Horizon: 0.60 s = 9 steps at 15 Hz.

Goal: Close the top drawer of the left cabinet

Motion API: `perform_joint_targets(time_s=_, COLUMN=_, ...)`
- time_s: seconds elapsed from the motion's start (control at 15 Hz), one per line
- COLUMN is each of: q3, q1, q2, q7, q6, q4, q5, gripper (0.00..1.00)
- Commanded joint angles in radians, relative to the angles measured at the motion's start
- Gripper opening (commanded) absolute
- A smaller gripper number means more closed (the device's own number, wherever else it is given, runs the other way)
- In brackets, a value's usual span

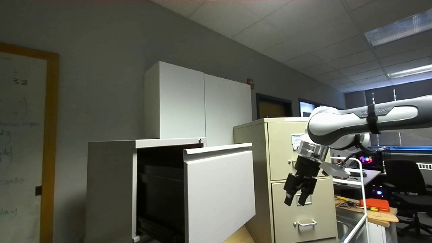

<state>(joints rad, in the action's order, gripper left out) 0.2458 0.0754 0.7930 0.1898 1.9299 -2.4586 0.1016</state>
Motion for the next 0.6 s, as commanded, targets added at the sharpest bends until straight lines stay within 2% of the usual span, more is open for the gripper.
perform_joint_targets(time_s=0.0, q3=-0.033, q1=-0.022, q2=0.009, q7=-0.001, q6=0.059, q4=0.026, q5=0.043, gripper=0.59)
perform_joint_targets(time_s=0.47, q3=-0.060, q1=-0.136, q2=0.011, q7=0.019, q6=0.237, q4=0.040, q5=0.166, gripper=0.05)
perform_joint_targets(time_s=0.53, q3=-0.061, q1=-0.156, q2=0.004, q7=0.022, q6=0.260, q4=0.047, q5=0.184, gripper=0.02)
